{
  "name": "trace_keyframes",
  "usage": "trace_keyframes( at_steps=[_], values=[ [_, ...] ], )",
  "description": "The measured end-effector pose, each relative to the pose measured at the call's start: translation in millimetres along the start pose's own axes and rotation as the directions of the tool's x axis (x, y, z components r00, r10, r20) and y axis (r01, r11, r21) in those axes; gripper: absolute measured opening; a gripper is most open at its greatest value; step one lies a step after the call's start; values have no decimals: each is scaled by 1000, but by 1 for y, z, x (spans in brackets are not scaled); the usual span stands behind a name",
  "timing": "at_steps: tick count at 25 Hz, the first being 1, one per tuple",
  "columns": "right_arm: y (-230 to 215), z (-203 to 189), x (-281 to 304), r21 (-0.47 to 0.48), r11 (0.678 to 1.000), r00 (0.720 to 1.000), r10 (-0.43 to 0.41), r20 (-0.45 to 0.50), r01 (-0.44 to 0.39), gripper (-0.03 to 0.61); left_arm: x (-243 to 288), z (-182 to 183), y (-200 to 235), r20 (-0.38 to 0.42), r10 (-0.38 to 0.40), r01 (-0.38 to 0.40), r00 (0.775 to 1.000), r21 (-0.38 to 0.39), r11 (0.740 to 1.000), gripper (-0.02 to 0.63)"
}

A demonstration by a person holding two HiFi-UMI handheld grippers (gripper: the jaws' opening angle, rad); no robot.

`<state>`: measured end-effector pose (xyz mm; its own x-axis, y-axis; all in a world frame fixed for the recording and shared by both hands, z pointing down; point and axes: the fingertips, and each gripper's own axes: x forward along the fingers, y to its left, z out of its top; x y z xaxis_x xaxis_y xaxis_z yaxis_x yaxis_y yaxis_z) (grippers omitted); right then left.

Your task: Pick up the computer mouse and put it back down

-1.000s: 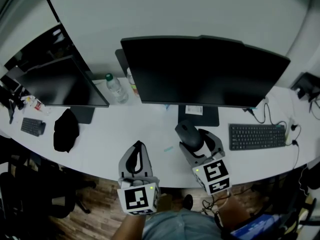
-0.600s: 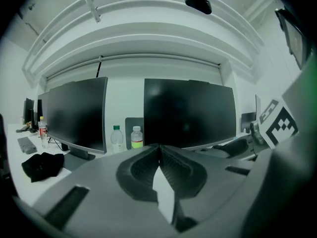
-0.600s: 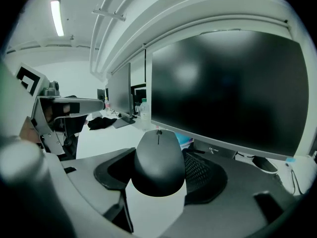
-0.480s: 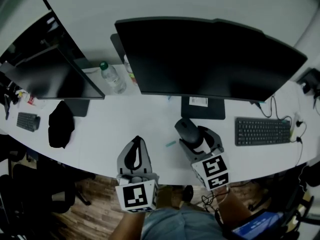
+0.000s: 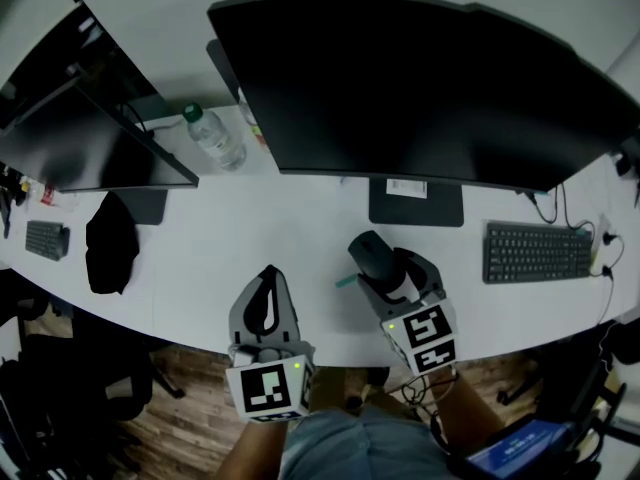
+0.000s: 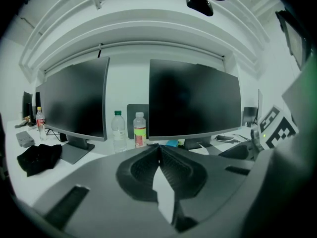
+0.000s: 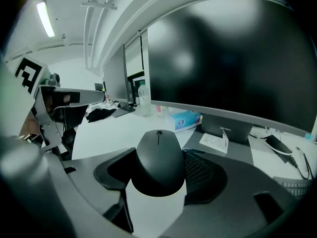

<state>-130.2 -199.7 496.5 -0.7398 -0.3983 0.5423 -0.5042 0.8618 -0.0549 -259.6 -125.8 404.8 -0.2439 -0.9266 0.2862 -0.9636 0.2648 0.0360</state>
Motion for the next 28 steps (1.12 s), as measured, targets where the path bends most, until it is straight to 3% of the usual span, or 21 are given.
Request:
trace_keyframes(
  at_steps=[17,28],
  values=[
    [0,-56,38,68,998,992,5,-124,4,302,23,-38,20,-103,-19,20,994,12,1000,5],
    [-1,-72,46,49,999,985,-11,-172,20,302,31,-49,26,-128,-21,22,992,10,1000,5]
  ],
)
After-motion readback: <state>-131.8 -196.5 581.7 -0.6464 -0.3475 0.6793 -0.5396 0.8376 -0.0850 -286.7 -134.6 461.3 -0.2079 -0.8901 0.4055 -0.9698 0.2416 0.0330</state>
